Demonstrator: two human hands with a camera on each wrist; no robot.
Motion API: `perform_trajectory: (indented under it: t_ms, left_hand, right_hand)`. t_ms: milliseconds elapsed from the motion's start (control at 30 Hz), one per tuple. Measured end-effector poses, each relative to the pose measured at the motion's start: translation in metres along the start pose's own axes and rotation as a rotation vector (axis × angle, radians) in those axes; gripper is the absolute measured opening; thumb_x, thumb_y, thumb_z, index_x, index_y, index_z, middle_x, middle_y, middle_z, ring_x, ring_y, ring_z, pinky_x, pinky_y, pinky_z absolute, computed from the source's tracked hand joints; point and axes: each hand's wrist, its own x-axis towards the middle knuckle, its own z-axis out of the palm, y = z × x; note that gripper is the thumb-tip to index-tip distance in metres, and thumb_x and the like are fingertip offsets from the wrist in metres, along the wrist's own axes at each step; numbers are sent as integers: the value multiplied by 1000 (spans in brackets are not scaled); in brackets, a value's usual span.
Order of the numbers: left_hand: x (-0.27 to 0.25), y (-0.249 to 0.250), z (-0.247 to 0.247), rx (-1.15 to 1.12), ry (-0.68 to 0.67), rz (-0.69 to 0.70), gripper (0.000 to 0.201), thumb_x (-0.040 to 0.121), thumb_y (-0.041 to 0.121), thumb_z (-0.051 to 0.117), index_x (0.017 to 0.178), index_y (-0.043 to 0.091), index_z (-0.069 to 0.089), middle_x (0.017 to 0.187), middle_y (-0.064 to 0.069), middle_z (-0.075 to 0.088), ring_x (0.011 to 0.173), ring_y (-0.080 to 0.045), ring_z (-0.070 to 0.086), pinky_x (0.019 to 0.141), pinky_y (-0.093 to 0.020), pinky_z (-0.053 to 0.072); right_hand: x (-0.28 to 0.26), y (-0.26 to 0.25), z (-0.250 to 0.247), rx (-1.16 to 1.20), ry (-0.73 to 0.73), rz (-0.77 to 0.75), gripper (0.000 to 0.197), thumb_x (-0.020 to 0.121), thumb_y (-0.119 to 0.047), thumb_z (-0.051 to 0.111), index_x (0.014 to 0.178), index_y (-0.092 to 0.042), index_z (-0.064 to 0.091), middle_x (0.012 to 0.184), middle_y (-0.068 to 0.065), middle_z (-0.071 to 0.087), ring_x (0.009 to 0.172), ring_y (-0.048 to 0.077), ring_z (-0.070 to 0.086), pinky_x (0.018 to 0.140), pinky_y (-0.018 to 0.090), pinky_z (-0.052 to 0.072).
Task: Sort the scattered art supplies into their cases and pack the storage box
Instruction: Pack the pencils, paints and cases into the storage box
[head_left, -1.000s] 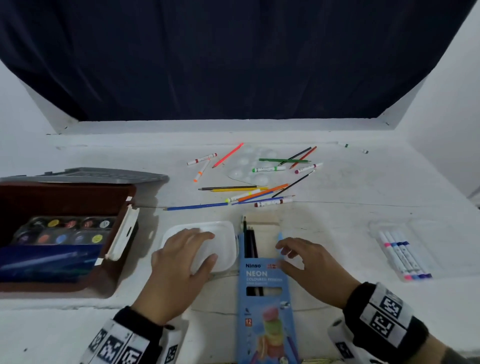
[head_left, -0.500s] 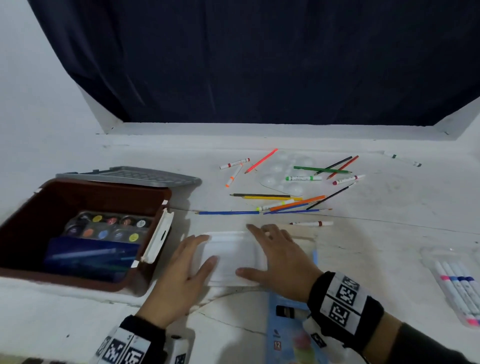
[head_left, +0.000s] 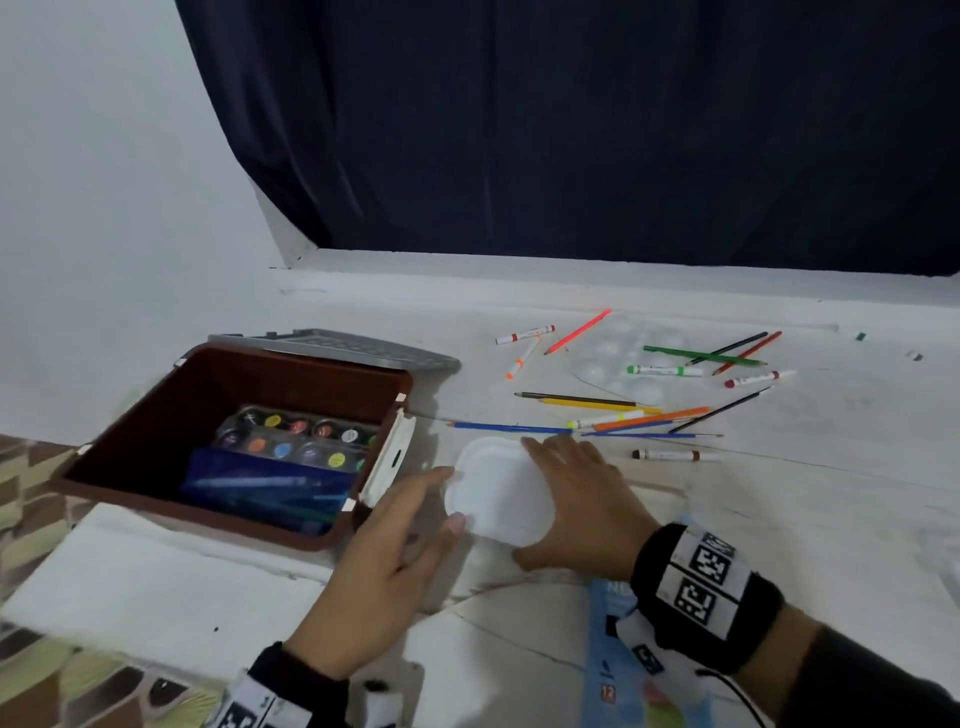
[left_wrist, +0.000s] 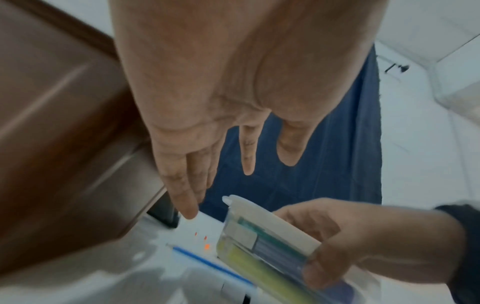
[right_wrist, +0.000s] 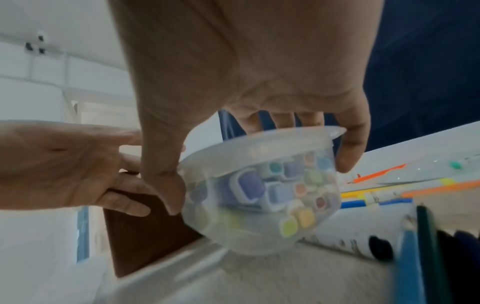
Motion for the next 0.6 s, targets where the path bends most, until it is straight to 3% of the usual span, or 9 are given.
perform_trajectory:
  t_ms: [133,300,500,600]
  left_hand:
    - [-1,25,-26,-129,-53,84,41,95,34,57,135,39,53,138,20,57,129,1,52,102,-23,44]
    - [4,33,-69,-73,70,190,31,96,32,57,126,39,59,125,12,64,107,-17,67,90,-32,53]
    - [10,-7,-157,155,224,250,24,93,29,59,116,33,65,111,14,69,105,-3,65,89,-18,49]
    - [12,-49,-216,338,341,231,18,92,24,63,106,35,67,105,16,68,98,2,62,85,-15,47]
  right_hand:
    - [-7,-8,-24,160,223,64,116,44,-76,67,144,-32,27,132,-8,38,125,19,38,106,39,38]
    - [-14,-48,-53,280,354,0,110,53,-68,80,146,-32,33,133,-10,39,125,12,35,108,31,32]
    - [0,-117,-60,262,390,-137,106,50,-72,76,143,-34,40,135,-20,37,127,3,35,106,16,26]
    - [17,-149,-56,228,322,-161,104,48,-80,68,140,-39,44,136,-28,28,132,-2,27,104,4,14]
